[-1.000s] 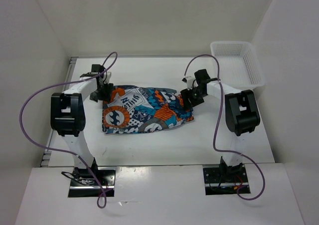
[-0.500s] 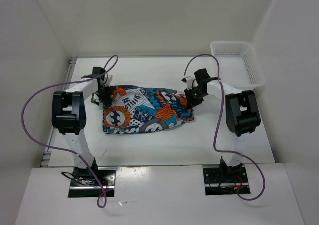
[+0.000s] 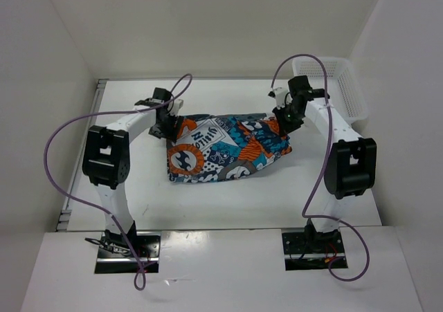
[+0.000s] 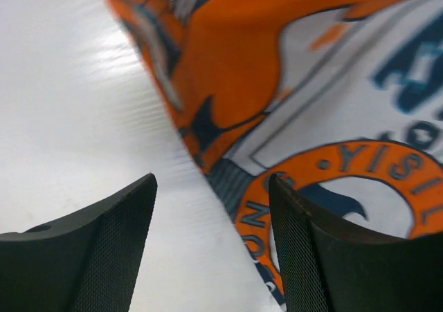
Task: Fold and stack the shorts
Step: Fold the shorts
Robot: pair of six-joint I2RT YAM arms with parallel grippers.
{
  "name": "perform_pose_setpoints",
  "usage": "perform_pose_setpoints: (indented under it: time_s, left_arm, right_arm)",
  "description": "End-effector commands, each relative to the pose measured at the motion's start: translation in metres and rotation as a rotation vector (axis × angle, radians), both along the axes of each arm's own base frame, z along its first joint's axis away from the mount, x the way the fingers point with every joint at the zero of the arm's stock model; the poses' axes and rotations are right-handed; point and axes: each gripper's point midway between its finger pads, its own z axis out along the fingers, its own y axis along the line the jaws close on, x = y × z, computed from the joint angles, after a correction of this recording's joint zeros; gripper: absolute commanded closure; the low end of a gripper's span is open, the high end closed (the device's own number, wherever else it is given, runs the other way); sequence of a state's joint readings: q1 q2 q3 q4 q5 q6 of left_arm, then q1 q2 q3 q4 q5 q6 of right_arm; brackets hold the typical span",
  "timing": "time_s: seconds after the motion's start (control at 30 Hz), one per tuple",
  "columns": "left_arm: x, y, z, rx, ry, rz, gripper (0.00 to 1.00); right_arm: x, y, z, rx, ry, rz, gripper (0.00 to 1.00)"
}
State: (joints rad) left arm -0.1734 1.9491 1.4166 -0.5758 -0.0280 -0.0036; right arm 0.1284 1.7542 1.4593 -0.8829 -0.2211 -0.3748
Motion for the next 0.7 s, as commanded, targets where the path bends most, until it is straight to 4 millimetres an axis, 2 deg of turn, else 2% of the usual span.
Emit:
perform_pose_setpoints:
  time_s: [0.0, 0.03, 0.07, 0.1, 0.13, 0.2, 0.23, 0.3, 0.33, 0.37, 0.4, 0.43, 0.47, 0.5, 0.53, 0.6, 0.63, 0.67]
  left_arm:
    - [0.016, -0.036, 0.004, -0.059, -0.027, -0.078, 0.27]
    - [0.024, -0.042, 0.007, -0.062, -0.041, -0.089, 0.27]
    - [0.027, -0.043, -0.002, -0.059, -0.027, -0.088, 0.27]
    - [0.03, -0.044, -0.001, -0.059, -0.026, -0.088, 0.27]
    - [0.041, -0.049, 0.011, -0.058, -0.067, -0.095, 0.27]
    - [0.05, -0.061, 0.036, -0.073, -0.134, -0.116, 0.27]
    - [0.05, -0.079, 0.064, -0.113, -0.198, -0.156, 0.27]
    - [0.049, -0.107, 0.094, -0.186, -0.275, -0.222, 0.27]
    - [0.049, -0.123, 0.107, -0.231, -0.311, -0.263, 0.27]
    - [0.037, -0.147, 0.108, -0.286, -0.294, -0.328, 0.28]
    - [0.042, -0.161, 0.116, -0.307, -0.296, -0.356, 0.29]
    - [0.043, -0.17, 0.113, -0.319, -0.277, -0.374, 0.3]
    - [0.045, -0.182, 0.088, -0.32, -0.214, -0.389, 0.33]
    - [0.045, -0.187, 0.082, -0.34, -0.179, -0.402, 0.34]
    - [0.058, -0.196, 0.073, -0.353, -0.176, -0.409, 0.34]
    - [0.065, -0.209, 0.064, -0.371, -0.169, -0.43, 0.34]
    - [0.067, -0.218, 0.046, -0.377, -0.14, -0.441, 0.34]
    - [0.08, -0.224, 0.058, -0.386, -0.183, -0.448, 0.34]
  right_arm:
    - [0.01, -0.015, 0.054, -0.076, -0.104, -0.046, 1.0]
    - [0.012, -0.011, 0.061, -0.054, -0.113, -0.051, 1.0]
    - [0.016, -0.01, 0.073, -0.046, -0.136, -0.06, 1.0]
    - [0.018, -0.01, 0.077, -0.039, -0.147, -0.07, 1.0]
    - [0.019, -0.012, 0.077, -0.051, -0.149, -0.076, 1.0]
    - [0.019, -0.014, 0.077, -0.062, -0.151, -0.082, 1.0]
    - [0.017, -0.016, 0.073, -0.072, -0.14, -0.086, 1.0]
    - [0.015, -0.016, 0.067, -0.074, -0.13, -0.085, 1.0]
    - [0.013, -0.016, 0.058, -0.078, -0.106, -0.084, 1.0]
    - [0.014, -0.016, 0.055, -0.08, -0.096, -0.083, 1.0]
    - [0.014, -0.016, 0.055, -0.08, -0.096, -0.083, 1.0]
    - [0.016, -0.016, 0.052, -0.083, -0.098, -0.075, 1.0]
    - [0.017, -0.016, 0.049, -0.085, -0.089, -0.075, 1.0]
    - [0.017, -0.018, 0.049, -0.093, -0.09, -0.079, 1.0]
    - [0.018, -0.018, 0.045, -0.095, -0.081, -0.078, 1.0]
    - [0.02, -0.018, 0.046, -0.093, -0.09, -0.079, 1.0]
    - [0.02, -0.018, 0.042, -0.095, -0.081, -0.078, 1.0]
    - [0.02, -0.018, 0.042, -0.095, -0.081, -0.078, 1.0]
